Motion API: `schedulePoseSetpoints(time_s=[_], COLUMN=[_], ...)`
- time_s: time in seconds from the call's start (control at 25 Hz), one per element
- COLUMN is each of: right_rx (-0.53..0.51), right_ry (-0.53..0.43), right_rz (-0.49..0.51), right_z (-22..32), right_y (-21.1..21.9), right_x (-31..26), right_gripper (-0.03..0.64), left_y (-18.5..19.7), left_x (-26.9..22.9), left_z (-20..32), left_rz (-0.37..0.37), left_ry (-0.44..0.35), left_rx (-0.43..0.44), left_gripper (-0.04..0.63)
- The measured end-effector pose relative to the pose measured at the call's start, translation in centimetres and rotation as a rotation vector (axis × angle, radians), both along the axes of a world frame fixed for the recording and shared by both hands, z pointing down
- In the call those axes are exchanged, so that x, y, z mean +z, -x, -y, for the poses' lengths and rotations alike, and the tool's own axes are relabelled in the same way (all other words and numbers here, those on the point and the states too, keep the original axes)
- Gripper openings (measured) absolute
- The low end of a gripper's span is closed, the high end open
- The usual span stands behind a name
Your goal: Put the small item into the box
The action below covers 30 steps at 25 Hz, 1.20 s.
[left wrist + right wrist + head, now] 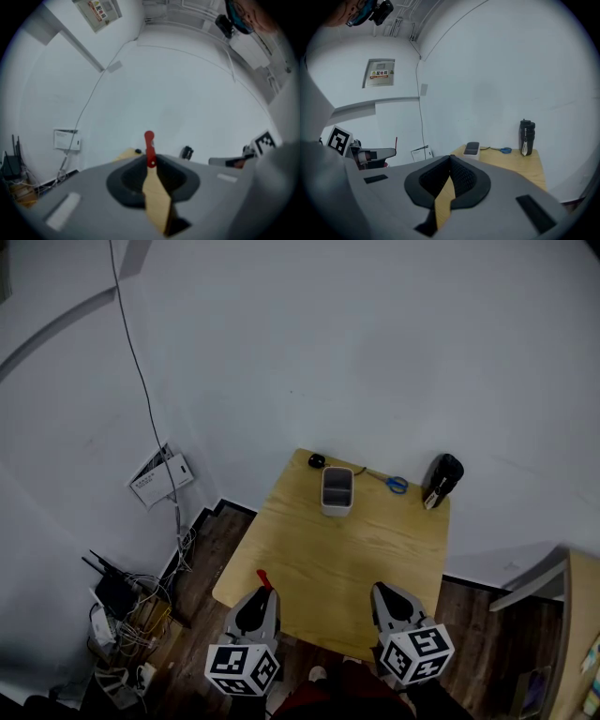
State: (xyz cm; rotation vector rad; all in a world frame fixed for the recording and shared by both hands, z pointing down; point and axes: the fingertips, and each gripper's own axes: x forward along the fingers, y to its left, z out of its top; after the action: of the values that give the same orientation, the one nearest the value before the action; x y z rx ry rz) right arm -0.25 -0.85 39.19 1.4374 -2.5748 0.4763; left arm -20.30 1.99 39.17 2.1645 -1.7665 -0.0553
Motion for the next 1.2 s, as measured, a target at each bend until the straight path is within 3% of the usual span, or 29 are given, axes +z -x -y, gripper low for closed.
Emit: schedulePoseSetpoints(time_s=[0.4,1.2], right_rx=[0.073,0.097], right_ry=[0.006,0.054], right_rz=[-0.004,-0.001], right_z=[3.9,12.8], right_y=[-3.1,-5.9], right_x=[0.4,2.6], right_gripper=[0.008,0.008], left_y=[-1.7,-7.9], left_x=[0.0,2.1], left_z=[5.1,16.7], left_rz=[0.03,0.108], left_ry=[0.011,0.07], left_rx=[0.058,0.189], left_gripper=[0.061,0.063])
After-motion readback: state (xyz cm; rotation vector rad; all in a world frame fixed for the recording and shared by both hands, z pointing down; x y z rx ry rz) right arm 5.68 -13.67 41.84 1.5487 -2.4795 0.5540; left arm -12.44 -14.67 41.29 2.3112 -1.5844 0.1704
